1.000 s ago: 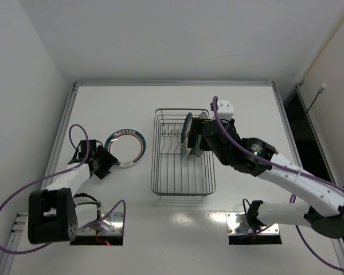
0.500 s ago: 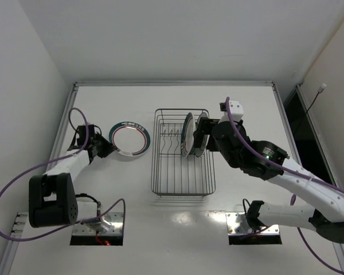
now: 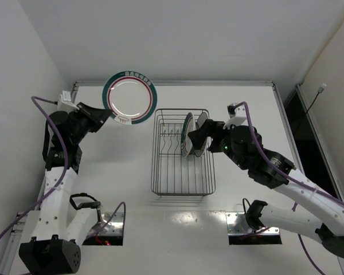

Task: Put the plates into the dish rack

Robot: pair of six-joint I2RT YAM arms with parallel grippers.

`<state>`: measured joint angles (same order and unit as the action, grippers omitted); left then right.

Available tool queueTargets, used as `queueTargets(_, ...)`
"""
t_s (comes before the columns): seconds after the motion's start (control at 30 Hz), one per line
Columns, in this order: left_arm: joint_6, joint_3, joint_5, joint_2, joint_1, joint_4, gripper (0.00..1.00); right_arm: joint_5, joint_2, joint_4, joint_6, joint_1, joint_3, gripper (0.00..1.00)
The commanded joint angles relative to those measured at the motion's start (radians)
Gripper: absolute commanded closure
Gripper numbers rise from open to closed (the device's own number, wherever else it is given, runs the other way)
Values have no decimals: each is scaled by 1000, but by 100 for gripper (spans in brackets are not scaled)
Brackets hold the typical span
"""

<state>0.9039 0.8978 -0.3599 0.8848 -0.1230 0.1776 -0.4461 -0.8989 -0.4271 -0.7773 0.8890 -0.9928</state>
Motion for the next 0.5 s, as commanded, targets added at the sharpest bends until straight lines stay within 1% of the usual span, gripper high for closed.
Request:
queueTargets(0.0, 199, -123, -267, -40, 51, -258, 100, 243, -12, 247, 44, -51, 8, 0)
queueTargets(0.03, 219, -138, -283, -40, 72, -297, 100, 285, -23, 276, 56, -61, 8, 0)
queueTargets(0.07, 277, -184, -310, -49, 109, -349, 100, 361, -32, 341, 56, -61, 26, 0)
queueTargets(0.1, 308, -210, -310, -49, 126, -399, 100, 389, -41, 376, 56, -76, 37, 0)
queueTargets(0.13, 341, -235, -324, -66, 141, -500, 100, 415, -60, 410, 27, -93, 61, 0)
queueTargets(0.17, 386, -265, -324, -66, 175, -532, 100, 458, -69, 474, 12, -113, 75, 0)
queueTargets(0.2, 400, -266, -324, -66, 195, -552, 100, 475, -78, 500, 0, -123, 95, 0)
queueTargets(0.27, 432, -277, -324, -66, 255, -615, 100, 521, -129, 537, -25, -143, 95, 0)
queueTargets(0.3, 453, -292, -324, -66, 272, -689, 100, 553, -153, 538, -25, -162, 95, 0)
queueTargets(0.37, 521, -310, -324, -55, 308, -762, 100, 586, -219, 528, -25, -171, 83, 0)
queueTargets(0.43, 521, -295, -324, -46, 333, -780, 100, 612, -233, 541, -36, -194, 83, 1)
queueTargets(0.47, 521, -284, -324, -46, 345, -762, 100, 625, -244, 560, -48, -194, 95, 3)
